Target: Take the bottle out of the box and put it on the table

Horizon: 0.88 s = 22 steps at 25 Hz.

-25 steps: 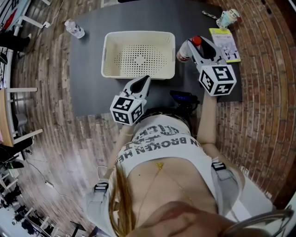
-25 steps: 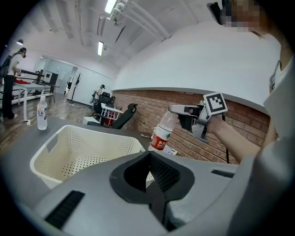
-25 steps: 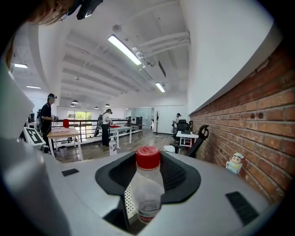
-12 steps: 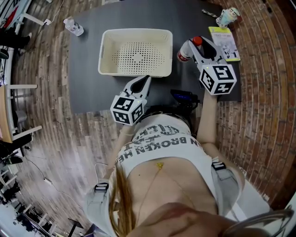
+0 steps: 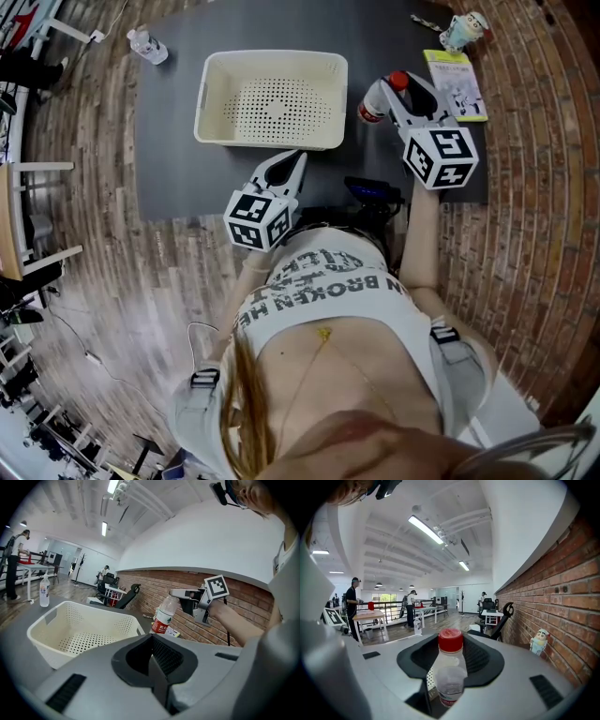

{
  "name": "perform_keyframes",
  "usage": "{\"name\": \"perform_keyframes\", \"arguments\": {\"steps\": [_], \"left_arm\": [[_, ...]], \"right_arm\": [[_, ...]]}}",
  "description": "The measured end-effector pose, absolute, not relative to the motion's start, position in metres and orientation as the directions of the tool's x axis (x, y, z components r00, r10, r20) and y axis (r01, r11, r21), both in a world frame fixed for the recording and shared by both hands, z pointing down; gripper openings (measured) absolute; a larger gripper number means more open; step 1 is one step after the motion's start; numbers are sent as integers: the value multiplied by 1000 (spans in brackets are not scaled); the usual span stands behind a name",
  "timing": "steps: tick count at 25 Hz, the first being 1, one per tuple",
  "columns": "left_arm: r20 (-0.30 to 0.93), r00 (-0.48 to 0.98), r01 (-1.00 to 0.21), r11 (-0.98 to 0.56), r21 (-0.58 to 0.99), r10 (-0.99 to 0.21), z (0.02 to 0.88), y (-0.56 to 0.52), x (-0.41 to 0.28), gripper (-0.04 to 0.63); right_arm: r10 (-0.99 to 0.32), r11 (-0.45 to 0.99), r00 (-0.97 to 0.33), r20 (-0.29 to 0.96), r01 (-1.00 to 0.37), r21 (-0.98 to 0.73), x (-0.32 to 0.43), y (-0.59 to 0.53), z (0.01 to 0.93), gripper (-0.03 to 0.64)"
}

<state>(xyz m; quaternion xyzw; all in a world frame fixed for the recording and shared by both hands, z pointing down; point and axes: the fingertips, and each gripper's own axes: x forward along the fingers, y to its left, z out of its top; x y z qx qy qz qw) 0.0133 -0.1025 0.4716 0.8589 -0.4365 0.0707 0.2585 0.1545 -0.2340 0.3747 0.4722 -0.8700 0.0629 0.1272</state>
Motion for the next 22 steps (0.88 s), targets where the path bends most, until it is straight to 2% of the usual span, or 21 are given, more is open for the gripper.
{"name": "perform_keyframes", "arguments": {"steps": [9, 22], "left_arm": [[354, 604, -791, -480, 380, -714, 473, -100, 16, 3], [371, 589, -801, -460, 383, -718, 480, -98, 14, 3]], "right_arm": [[-787, 559, -528, 320, -829, 7, 157, -232, 396, 155], [-751, 552, -503, 428, -834, -12, 166, -230, 472, 155]]}}
